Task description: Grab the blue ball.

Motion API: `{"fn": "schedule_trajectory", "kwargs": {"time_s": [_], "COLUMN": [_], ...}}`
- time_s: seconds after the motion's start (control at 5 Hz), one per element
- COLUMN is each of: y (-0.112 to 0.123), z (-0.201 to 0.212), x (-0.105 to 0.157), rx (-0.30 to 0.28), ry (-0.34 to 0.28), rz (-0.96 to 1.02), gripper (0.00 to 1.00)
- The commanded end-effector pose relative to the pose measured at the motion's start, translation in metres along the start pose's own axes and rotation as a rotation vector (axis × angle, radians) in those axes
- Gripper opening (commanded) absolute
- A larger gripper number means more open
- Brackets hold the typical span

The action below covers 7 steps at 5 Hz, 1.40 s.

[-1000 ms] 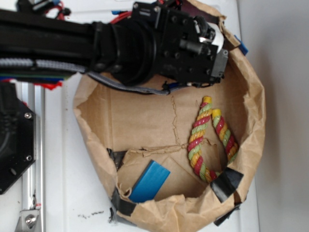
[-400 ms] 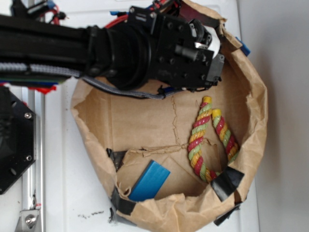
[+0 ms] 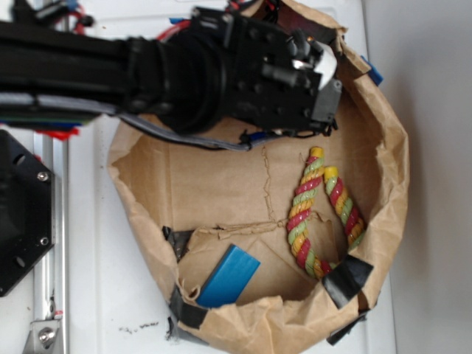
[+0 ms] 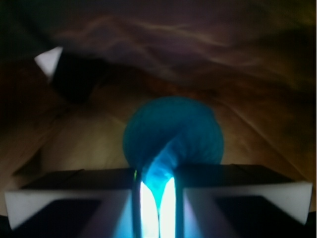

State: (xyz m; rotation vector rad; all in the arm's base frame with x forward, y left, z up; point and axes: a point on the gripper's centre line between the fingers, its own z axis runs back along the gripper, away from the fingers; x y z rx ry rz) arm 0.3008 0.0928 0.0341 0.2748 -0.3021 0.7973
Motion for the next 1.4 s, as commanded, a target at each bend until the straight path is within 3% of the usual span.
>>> {"fn": "schedule_trajectory", "kwargs": {"time_s": [0.0,0.2,0.4,0.8,1.0,1.2], "y": [-0.032,-0.041,-0.038,-0.015,-0.008,-0.004], "z": [0.092,0.128,0.151,0.183,0.189,0.193], "x": [0.003,-0.011,-0.026,-0.047,-0.06,-0.07], "rx": [-0.293,-0.393,-0.397,-0.353,-0.283,-0.257], "ry": [-0.005,0.085,0.125,0.27,0.285,0.212], "rz": [-0.299,-0.491,-0.596,-0.747,-0.712,-0.686], "gripper": [0.0,0.0,0.0,0.0,0.0,0.0]}}
